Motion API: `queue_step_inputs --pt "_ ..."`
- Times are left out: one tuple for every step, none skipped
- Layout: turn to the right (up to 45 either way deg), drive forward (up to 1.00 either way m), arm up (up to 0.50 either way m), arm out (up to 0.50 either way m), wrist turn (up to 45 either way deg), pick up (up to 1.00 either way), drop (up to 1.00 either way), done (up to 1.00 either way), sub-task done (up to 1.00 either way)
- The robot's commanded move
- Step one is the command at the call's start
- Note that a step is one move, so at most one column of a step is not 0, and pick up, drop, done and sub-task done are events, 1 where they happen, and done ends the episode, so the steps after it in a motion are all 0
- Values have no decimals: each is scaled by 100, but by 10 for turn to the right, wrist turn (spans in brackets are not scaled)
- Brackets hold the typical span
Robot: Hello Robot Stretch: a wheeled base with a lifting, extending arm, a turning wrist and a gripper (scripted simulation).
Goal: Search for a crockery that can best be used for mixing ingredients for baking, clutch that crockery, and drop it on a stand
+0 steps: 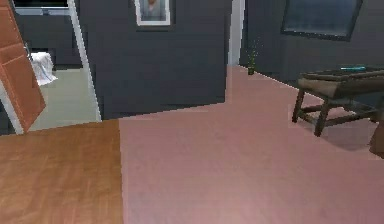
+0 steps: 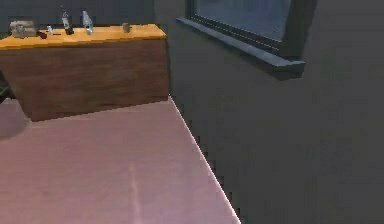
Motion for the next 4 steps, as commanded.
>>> queue_step_inputs --pt "-450 0 0 0 0 0 0 0 0" --pt "-450 0 0 0 0 0 0 0 0" --pt "-390 0 0 0 0 0 0 0 0" --pt "0 25 0 0 0 0 0 0 0"
